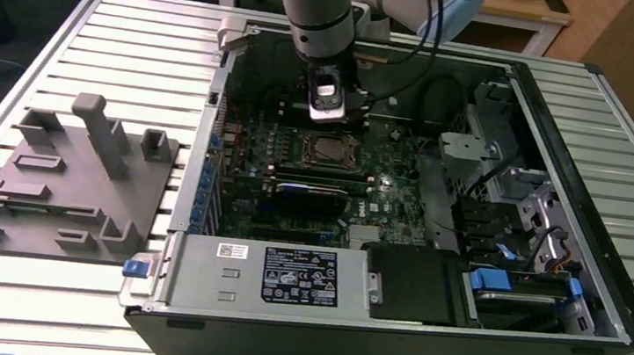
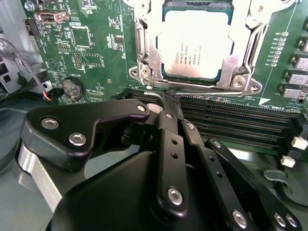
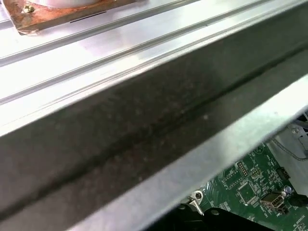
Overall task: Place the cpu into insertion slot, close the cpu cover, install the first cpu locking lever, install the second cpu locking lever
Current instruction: 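Install the first cpu locking lever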
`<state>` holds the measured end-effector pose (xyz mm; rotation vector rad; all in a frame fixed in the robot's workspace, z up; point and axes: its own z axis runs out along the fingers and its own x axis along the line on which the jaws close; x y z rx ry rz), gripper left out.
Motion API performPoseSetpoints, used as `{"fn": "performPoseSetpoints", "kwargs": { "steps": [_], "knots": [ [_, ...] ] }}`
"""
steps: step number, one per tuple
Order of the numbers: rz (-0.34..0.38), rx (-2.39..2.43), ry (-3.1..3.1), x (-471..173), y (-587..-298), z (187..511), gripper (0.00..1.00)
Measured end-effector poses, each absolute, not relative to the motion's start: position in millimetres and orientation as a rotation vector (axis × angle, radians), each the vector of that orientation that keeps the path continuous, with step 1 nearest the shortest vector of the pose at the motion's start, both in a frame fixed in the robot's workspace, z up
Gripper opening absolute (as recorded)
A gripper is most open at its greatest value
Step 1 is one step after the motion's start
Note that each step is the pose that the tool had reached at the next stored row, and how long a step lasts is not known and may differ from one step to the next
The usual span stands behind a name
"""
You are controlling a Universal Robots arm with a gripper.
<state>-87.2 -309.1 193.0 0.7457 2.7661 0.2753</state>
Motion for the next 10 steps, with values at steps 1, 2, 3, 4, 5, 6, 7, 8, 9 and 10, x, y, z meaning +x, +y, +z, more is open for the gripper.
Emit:
{"fn": "performPoseSetpoints", "kwargs": {
  "steps": [1, 2, 3, 4, 5, 6, 7, 8, 9, 10],
  "knots": [
    [0.275, 0.749, 2.765, -87.2, -308.2, 192.9, 0.11],
    [0.274, 0.751, 2.764, -87.2, -306.9, 192.8, 0.11],
    [0.274, 0.752, 2.764, -87.3, -305.7, 192.7, 0.11],
    [0.274, 0.752, 2.764, -87.2, -304.9, 192.7, 0.11],
    [0.274, 0.752, 2.764, -87.2, -304.5, 192.6, 0.11],
    [0.274, 0.752, 2.764, -87.2, -304.5, 192.6, 0.11],
    [0.274, 0.752, 2.764, -87.2, -304.5, 192.6, 0.11],
    [0.273, 0.752, 2.764, -87.2, -304.6, 192.6, 0.11],
    [0.272, 0.751, 2.764, -87.3, -304.8, 192.5, 0.11],
    [0.270, 0.751, 2.764, -87.3, -305.1, 192.5, 0.11]
  ]
}}
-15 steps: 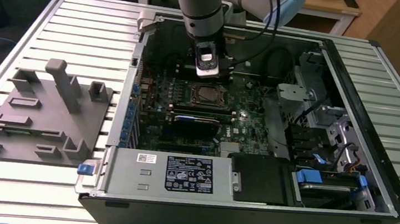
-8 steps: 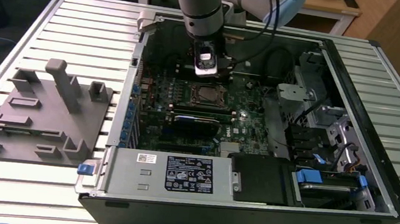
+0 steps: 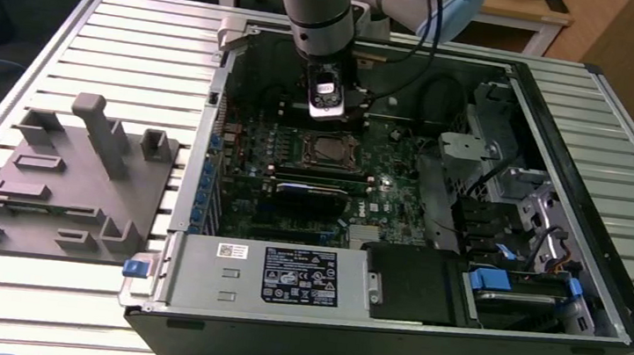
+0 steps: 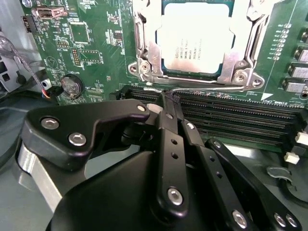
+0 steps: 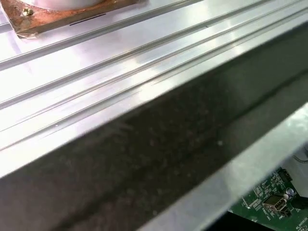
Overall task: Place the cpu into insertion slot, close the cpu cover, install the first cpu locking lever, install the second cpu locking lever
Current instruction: 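Install the first cpu locking lever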
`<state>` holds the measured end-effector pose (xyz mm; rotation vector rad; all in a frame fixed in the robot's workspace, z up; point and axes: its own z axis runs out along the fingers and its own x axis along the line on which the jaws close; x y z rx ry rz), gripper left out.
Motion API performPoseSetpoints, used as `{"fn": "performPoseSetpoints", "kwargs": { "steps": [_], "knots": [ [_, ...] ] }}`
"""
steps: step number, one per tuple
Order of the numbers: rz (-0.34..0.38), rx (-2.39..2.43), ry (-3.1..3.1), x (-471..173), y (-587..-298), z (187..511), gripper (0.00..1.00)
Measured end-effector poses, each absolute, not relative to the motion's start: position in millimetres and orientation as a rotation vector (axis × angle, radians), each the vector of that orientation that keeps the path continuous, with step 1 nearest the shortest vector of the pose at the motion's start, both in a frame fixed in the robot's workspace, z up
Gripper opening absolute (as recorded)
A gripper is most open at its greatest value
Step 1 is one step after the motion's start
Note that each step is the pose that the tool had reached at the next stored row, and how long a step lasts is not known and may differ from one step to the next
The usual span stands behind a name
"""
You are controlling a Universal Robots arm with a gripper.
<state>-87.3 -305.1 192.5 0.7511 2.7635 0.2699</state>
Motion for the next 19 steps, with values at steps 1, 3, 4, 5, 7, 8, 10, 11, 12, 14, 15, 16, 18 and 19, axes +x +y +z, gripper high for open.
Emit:
{"fn": "performPoseSetpoints", "kwargs": {
  "steps": [1, 3, 4, 5, 7, 8, 10, 11, 12, 14, 15, 16, 18, 19],
  "knots": [
    [0.268, 0.751, 2.763, -87.3, -305.7, 192.5, 0.11],
    [0.265, 0.750, 2.763, -87.3, -306.9, 192.5, 0.11],
    [0.264, 0.750, 2.763, -87.2, -307.2, 192.4, 0.11],
    [0.262, 0.750, 2.763, -87.3, -307.4, 192.4, 0.11],
    [0.260, 0.749, 2.762, -87.3, -307.7, 192.0, 0.11],
    [0.260, 0.749, 2.762, -87.3, -307.8, 191.8, 0.11],
    [0.259, 0.748, 2.762, -87.2, -307.8, 191.4, 0.11],
    [0.258, 0.748, 2.762, -87.2, -307.9, 191.1, 0.11],
    [0.258, 0.748, 2.761, -87.3, -307.9, 190.9, 0.11],
    [0.257, 0.748, 2.761, -87.3, -307.9, 190.3, 0.11],
    [0.257, 0.748, 2.760, -87.2, -307.8, 189.9, 0.11],
    [0.257, 0.748, 2.760, -87.3, -307.8, 189.6, 0.11],
    [0.257, 0.748, 2.759, -87.3, -307.8, 188.9, 0.11],
    [0.258, 0.747, 2.759, -87.3, -307.9, 188.6, 0.11]
  ]
}}
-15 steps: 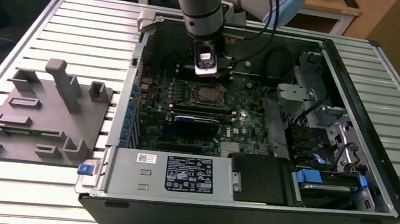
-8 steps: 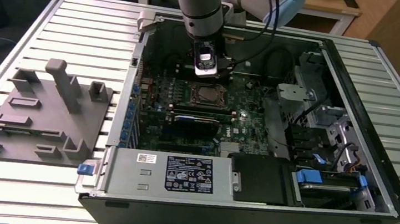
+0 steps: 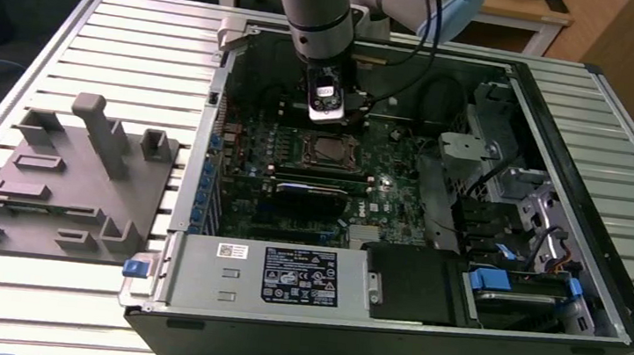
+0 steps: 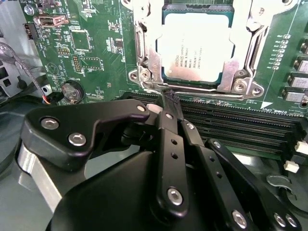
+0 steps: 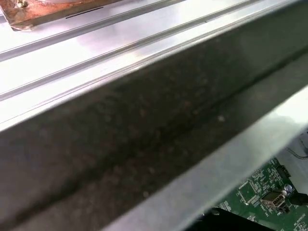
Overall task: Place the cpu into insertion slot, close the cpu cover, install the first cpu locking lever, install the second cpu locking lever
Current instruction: 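Install the first cpu locking lever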
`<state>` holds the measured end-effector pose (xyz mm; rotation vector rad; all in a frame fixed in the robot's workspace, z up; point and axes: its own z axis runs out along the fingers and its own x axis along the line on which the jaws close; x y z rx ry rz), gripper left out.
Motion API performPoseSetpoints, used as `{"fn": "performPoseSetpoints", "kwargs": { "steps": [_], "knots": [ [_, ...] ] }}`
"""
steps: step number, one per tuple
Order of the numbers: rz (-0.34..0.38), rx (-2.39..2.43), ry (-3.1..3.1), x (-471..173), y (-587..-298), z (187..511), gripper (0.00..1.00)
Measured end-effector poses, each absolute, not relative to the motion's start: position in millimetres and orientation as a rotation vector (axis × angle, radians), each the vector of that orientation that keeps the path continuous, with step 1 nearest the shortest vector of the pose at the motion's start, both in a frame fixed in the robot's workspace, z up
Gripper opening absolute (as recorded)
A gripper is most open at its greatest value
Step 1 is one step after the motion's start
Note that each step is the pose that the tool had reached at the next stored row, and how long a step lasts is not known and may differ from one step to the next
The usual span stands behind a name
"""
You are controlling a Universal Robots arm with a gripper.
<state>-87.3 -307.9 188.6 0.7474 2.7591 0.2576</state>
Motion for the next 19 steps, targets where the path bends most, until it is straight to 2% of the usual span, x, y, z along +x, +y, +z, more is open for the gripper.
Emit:
{"fn": "performPoseSetpoints", "kwargs": {
  "steps": [5, 13, 19],
  "knots": [
    [0.258, 0.747, 2.758, -87, -308, 187, 0.11],
    [0.296, 0.754, 2.759, -87, -308, 189, 0.11],
    [0.294, 0.753, 2.760, -87, -308, 201, 0.11]
  ]
}}
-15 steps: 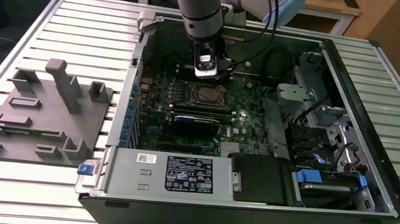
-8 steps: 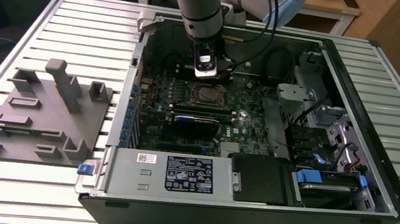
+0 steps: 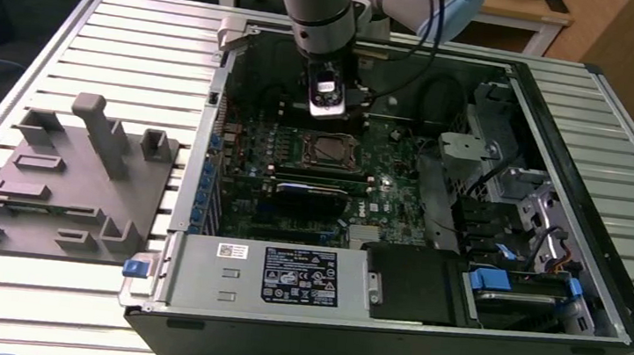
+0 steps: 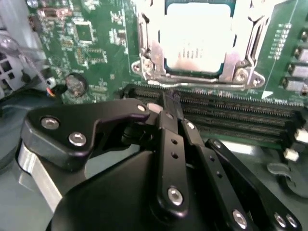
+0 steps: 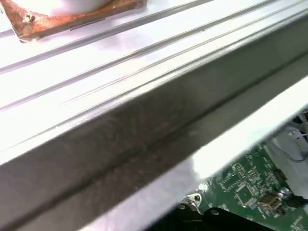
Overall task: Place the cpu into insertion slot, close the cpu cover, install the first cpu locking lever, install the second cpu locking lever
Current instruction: 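Install the first cpu locking lever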
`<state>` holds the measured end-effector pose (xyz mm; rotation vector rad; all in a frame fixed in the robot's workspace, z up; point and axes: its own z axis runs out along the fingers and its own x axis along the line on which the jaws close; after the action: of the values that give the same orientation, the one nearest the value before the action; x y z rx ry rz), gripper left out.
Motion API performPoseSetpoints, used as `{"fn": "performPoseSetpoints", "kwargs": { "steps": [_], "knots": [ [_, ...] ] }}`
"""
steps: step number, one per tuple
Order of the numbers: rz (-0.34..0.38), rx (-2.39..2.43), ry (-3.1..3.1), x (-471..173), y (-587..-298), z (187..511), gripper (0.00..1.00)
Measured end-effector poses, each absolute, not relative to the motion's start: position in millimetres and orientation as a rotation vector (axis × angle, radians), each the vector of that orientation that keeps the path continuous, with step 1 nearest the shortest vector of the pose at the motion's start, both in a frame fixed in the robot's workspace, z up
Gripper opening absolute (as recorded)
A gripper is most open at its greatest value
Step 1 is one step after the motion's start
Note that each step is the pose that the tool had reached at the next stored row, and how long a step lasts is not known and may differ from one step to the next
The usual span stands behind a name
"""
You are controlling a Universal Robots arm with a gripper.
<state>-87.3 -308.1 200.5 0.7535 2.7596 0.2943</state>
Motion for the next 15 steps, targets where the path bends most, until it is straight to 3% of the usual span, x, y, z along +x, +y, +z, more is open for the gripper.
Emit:
{"fn": "performPoseSetpoints", "kwargs": {
  "steps": [9, 15],
  "knots": [
    [0.292, 0.753, 2.760, -87.2, -308.1, 206.3, 0.11],
    [0.150, 0.752, 2.809, -85.0, -308.1, 206.3, 0.11]
  ]
}}
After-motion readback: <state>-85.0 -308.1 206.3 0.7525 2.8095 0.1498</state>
